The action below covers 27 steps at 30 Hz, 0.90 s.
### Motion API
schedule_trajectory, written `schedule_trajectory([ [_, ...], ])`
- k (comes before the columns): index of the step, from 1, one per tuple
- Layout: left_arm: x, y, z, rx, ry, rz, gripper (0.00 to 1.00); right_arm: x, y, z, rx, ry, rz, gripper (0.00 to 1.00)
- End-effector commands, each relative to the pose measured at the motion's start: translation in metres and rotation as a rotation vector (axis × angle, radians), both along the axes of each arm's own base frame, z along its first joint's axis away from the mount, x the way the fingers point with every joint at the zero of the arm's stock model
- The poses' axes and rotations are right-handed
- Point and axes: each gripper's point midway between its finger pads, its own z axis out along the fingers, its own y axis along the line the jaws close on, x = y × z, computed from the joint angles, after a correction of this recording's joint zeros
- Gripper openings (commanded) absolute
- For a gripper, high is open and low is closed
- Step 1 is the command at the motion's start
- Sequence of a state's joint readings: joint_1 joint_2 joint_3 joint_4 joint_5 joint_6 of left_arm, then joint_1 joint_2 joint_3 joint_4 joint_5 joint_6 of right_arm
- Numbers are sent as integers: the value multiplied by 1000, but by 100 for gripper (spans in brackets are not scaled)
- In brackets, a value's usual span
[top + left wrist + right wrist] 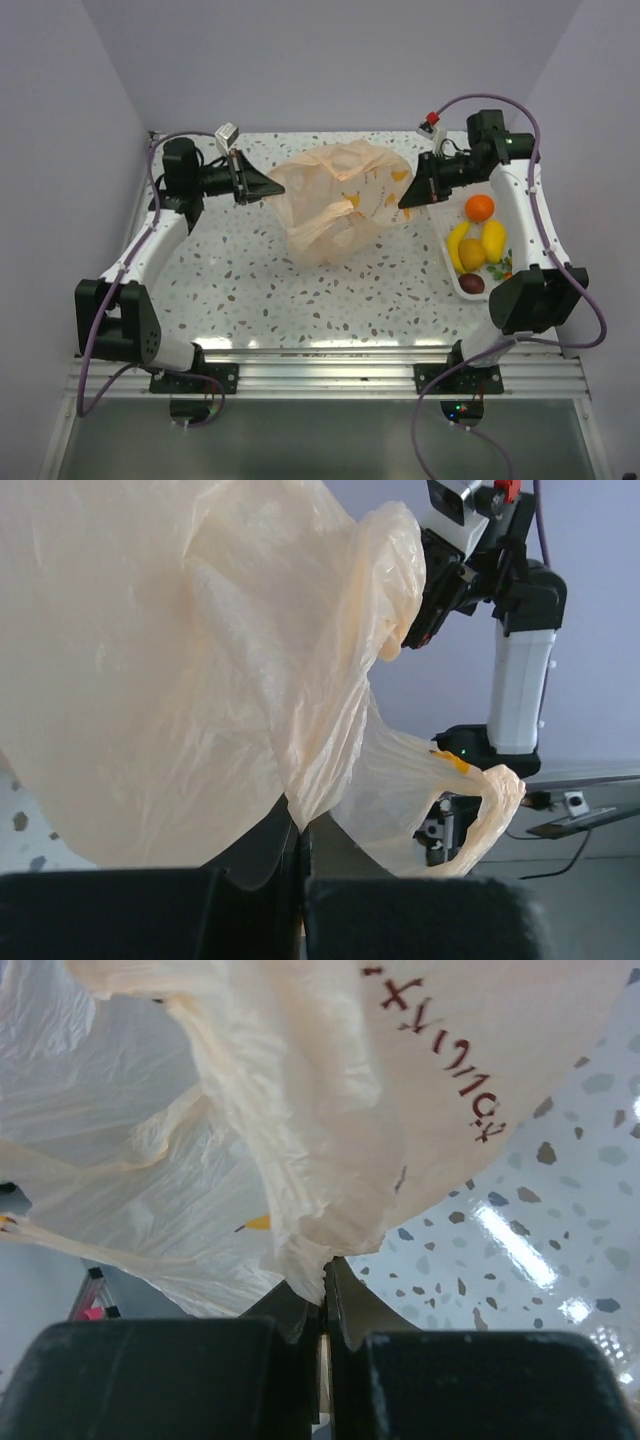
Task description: Place the fake fruits into the plastic bag and tie a complex knot
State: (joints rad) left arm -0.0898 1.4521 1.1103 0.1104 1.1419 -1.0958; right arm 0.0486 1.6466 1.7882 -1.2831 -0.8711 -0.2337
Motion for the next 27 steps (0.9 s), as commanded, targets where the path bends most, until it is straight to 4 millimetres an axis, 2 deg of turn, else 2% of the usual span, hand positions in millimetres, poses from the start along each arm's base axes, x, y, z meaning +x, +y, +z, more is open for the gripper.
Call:
schedule_trajectory([
  [1, -23, 3, 18, -64, 129, -16, 0, -73, 15, 33, 168, 112, 118, 0],
  [4, -23, 6, 9, -35, 162, 31, 0, -83, 20, 26, 216, 196, 109, 0],
  [5, -21, 7, 6, -27, 157, 43, 0, -82, 19, 12, 209, 243, 90, 0],
  [6, -18, 7, 0, -20, 153, 57, 0, -71, 18, 2, 190, 247, 61, 0],
  [8, -4, 10, -13, 25, 144, 109, 0, -55, 10, -37, 90, 308, 6, 0],
  [9, 8, 11, -33, 92, 93, 113, 0, -39, 7, -51, 58, 303, -35, 0],
  [10, 15, 14, -52, 158, 130, 145, 0, -29, 1, -67, 0, 307, -71, 0],
  [11, 26, 16, -55, 197, 100, 154, 0, -18, -1, -85, -25, 333, -93, 0],
  [12, 37, 19, -80, 261, 81, 147, 0, -3, -3, -93, -38, 308, -122, 0],
  [13, 43, 24, -97, 315, 107, 164, 0, 4, -5, -100, -52, 302, -142, 0],
  [14, 49, 25, -105, 335, 96, 159, 0, 14, -11, -114, -102, 303, -175, 0],
  [15, 53, 27, -123, 360, 93, 137, 0, 23, -12, -118, -108, 293, -195, 0],
  [18, 59, 29, -147, 402, 82, 118, 0, 33, -17, -124, -142, 283, -218, 0],
  [21, 62, 30, -151, 411, 47, 112, 0, 35, -23, -114, -173, 218, -225, 3],
  [22, 62, 29, -148, 409, 35, 110, 0, 36, -23, -110, -175, 197, -223, 9],
  [23, 62, 28, -145, 396, 29, 106, 0, 38, -23, -100, -172, 161, -220, 21],
  [24, 62, 26, -139, 383, 11, 97, 0, 39, -24, -90, -172, 116, -210, 38],
  [25, 63, 23, -131, 369, -9, 85, 0, 41, -24, -81, -169, 82, -204, 70],
  [26, 64, 23, -125, 368, -38, 80, 0, 45, -25, -69, -173, 33, -197, 77],
  [27, 63, 21, -121, 361, -58, 70, 0, 47, -27, -57, -180, -13, -204, 80],
])
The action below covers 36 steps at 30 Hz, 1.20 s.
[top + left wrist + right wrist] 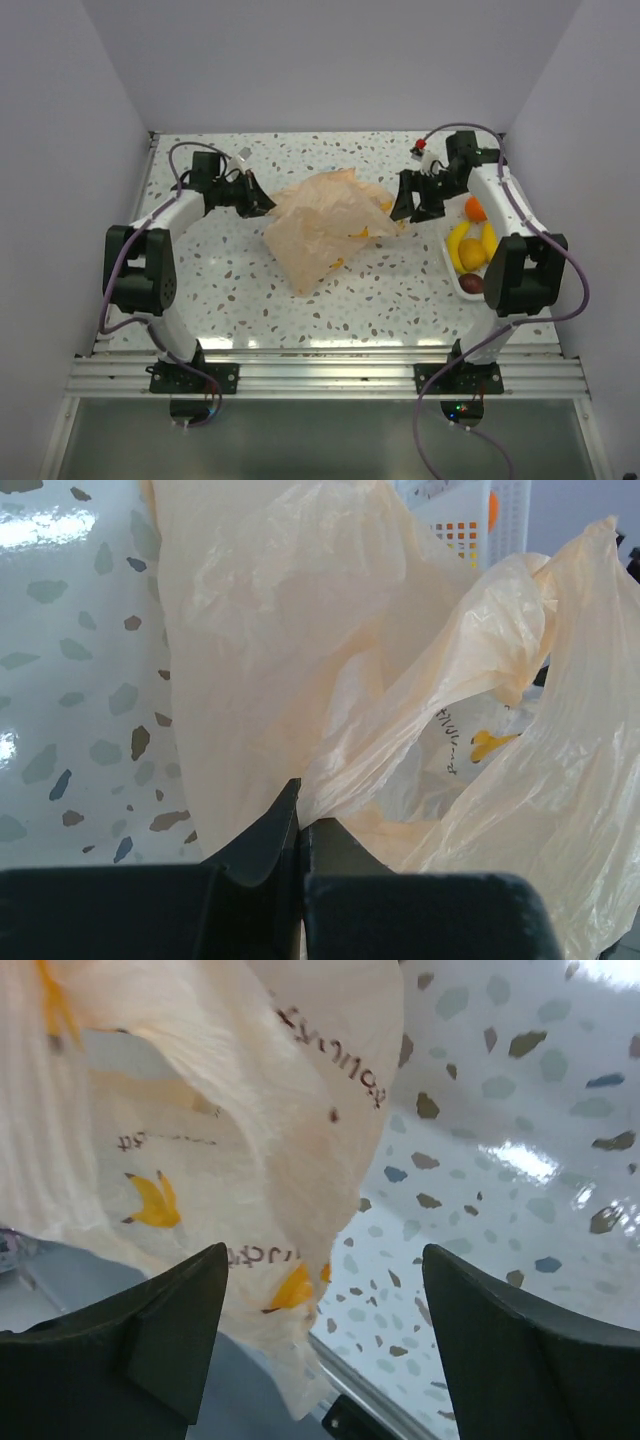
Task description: Place the fake fruits into the plastic bag and tie a complex knot
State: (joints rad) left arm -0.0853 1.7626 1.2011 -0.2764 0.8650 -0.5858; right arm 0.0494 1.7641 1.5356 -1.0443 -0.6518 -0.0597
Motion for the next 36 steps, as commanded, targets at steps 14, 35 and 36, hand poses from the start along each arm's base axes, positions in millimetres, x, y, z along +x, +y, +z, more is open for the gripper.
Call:
schedule_trajectory([
  [14, -13, -37, 71, 3, -387, -255, 0, 49, 76, 163, 227, -591, 76, 97],
  [35, -6, -45, 60, -47, -349, -252, 0, 23, 138, 131, 461, -401, 276, 62],
  [36, -4, -46, 63, -55, -365, -249, 0, 19, 139, 131, 472, -387, 284, 54],
])
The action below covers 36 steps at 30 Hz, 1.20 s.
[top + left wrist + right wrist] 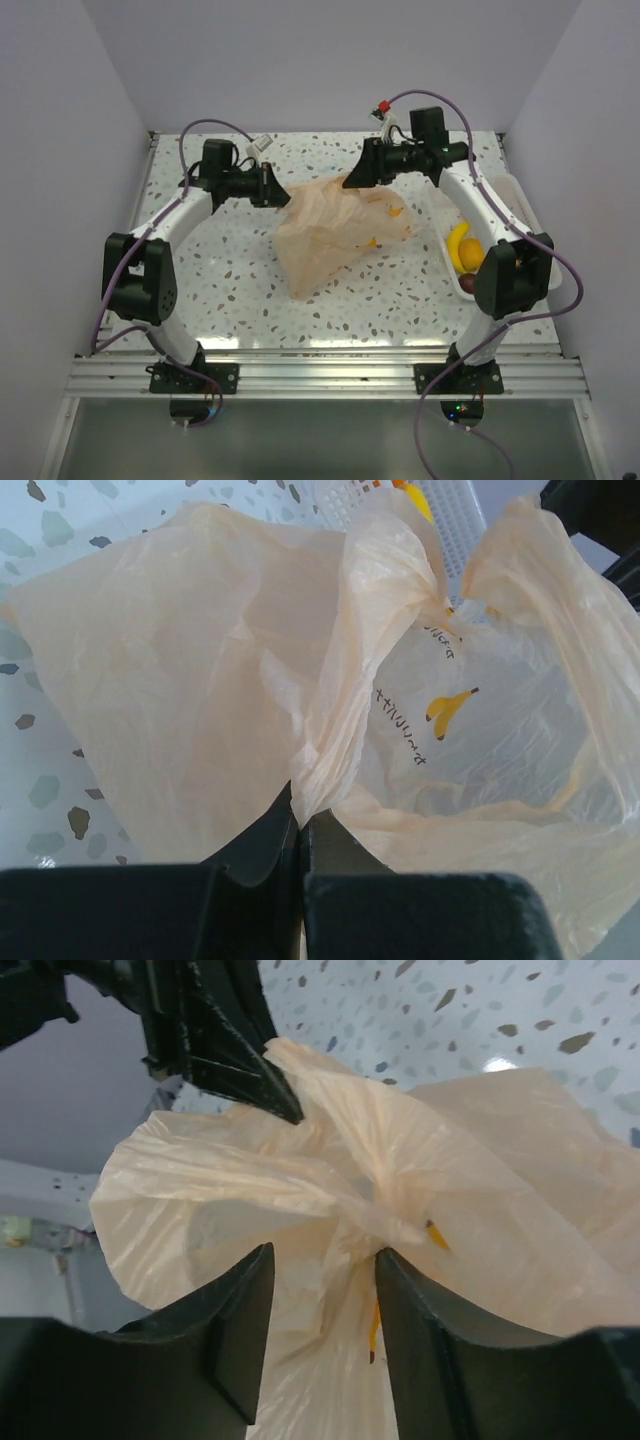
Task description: Place the fake fruits into the plastic bag and tie a complex knot
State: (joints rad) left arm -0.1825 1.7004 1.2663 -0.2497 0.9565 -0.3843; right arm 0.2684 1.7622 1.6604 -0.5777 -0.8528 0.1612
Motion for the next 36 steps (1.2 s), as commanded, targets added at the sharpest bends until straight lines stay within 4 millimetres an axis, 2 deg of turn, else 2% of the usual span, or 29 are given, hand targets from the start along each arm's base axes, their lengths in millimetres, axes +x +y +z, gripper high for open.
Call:
schedule_trajectory([
  [1, 10, -5, 10, -52, -36, -6, 0, -31, 13, 31, 131, 6, 138, 46],
  [2, 10, -5, 10, -59, -26, 0, 0, -34, 12, 33, 126, -13, 148, 33],
  [3, 12, -6, 10, -63, -31, 3, 0, -35, 12, 34, 127, -24, 149, 11],
  [4, 12, -6, 9, -65, -24, 6, 0, -37, 11, 36, 134, -34, 152, 0],
  [7, 15, -4, 4, -52, -7, 33, 0, -50, 11, 60, 176, -111, 176, 0],
  [8, 17, -3, 3, -51, -2, 50, 0, -60, 13, 80, 213, -169, 197, 0],
  [10, 22, -2, -2, -49, 16, 76, 0, -74, 18, 98, 226, -235, 235, 0],
  [12, 28, -1, -11, -47, 54, 112, 0, -94, 23, 90, 160, -265, 298, 0],
  [13, 29, -1, -13, -51, 70, 123, 0, -111, 35, 89, 140, -276, 365, 0],
  [15, 33, -2, -21, -70, 123, 154, 0, -134, 44, 63, 69, -268, 451, 0],
  [16, 38, -3, -23, -81, 114, 169, 0, -154, 58, 40, 19, -242, 508, 0],
  [18, 42, -5, -28, -101, 146, 187, 0, -176, 68, 9, -63, -248, 589, 0],
  [19, 42, -6, -30, -100, 156, 191, 0, -198, 78, -12, -98, -226, 659, 0],
  [22, 45, -6, -33, -105, 173, 200, 0, -215, 87, -50, -175, -186, 721, 0],
  [23, 46, -6, -35, -106, 177, 201, 0, -215, 88, -64, -209, -171, 734, 0],
  [27, 48, -7, -36, -112, 182, 210, 0, -214, 82, -96, -327, -172, 763, 0],
  [31, 48, -7, -33, -128, 187, 213, 0, -199, 77, -89, -388, -266, 717, 0],
  [33, 49, -9, -30, -141, 176, 207, 0, -186, 73, -79, -423, -343, 671, 10],
  [34, 49, -10, -25, -150, 168, 200, 0, -179, 74, -66, -428, -387, 653, 27],
  [35, 48, -12, -21, -156, 153, 191, 0, -175, 72, -58, -430, -414, 642, 48],
  [36, 49, -12, -16, -158, 136, 187, 0, -169, 67, -40, -416, -460, 604, 69],
])
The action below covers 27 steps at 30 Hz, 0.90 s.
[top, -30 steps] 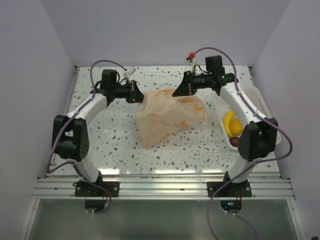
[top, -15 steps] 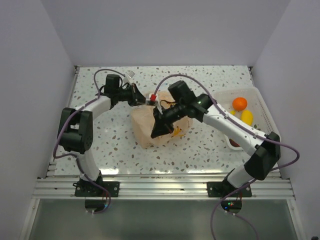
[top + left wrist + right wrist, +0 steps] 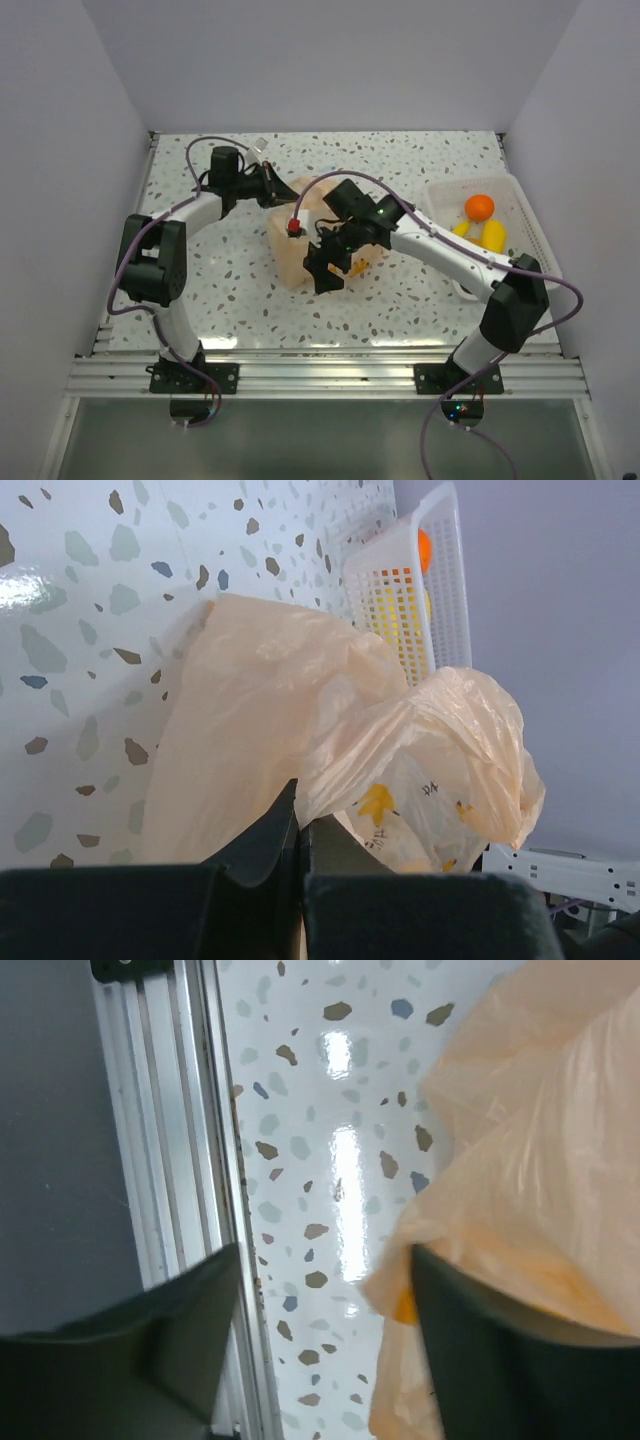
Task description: Place the fake fruits into the plastic bag and tie a complex knot
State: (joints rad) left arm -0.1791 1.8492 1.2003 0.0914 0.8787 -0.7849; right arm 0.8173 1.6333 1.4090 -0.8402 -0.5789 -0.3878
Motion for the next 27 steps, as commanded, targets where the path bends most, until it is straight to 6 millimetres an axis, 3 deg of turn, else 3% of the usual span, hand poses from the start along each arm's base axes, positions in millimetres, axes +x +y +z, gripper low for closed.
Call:
schedule_trajectory([
  [1, 6, -4, 31, -35, -115, -12, 0, 31, -8, 71, 121, -250, -32, 81],
  [2, 6, -4, 35, -36, -131, -15, 0, 33, -12, 80, 139, -246, -37, 94],
  [3, 5, -4, 38, -40, -139, -22, 0, 44, -21, 89, 147, -242, -71, 98],
  [4, 5, -4, 40, -40, -148, -28, 0, 49, -20, 110, 200, -240, -75, 98],
  [8, 3, -7, 34, -52, -136, -62, 0, 77, -38, 150, 270, -249, -202, 98],
  [10, 1, -8, 31, -59, -129, -81, 0, 95, -56, 174, 307, -258, -308, 99],
  [11, 0, -8, 30, -59, -130, -86, 0, 110, -75, 180, 311, -266, -385, 98],
  [13, 0, -8, 32, -55, -150, -94, 0, 119, -102, 185, 300, -275, -474, 98],
  [15, -2, -9, 34, -61, -158, -107, 0, 136, -142, 177, 248, -283, -595, 99],
  [16, -2, -9, 33, -64, -159, -109, 0, 134, -159, 169, 213, -262, -623, 99],
  [17, -3, -9, 33, -67, -162, -115, 0, 143, -189, 165, 192, -251, -709, 99],
  [20, -4, -9, 34, -78, -161, -116, 0, 147, -243, 148, 130, -186, -851, 98],
  [21, -4, -9, 34, -80, -163, -118, 0, 154, -279, 136, 76, -170, -957, 99],
  [23, -4, -9, 37, -81, -166, -116, 0, 156, -316, 116, -41, -162, -1045, 97],
  [24, -4, -9, 39, -81, -175, -117, 0, 157, -347, 97, -130, -145, -1130, 97],
  [27, -5, -8, 39, -78, -176, -116, 0, 163, -387, 66, -227, -109, -1253, 96],
])
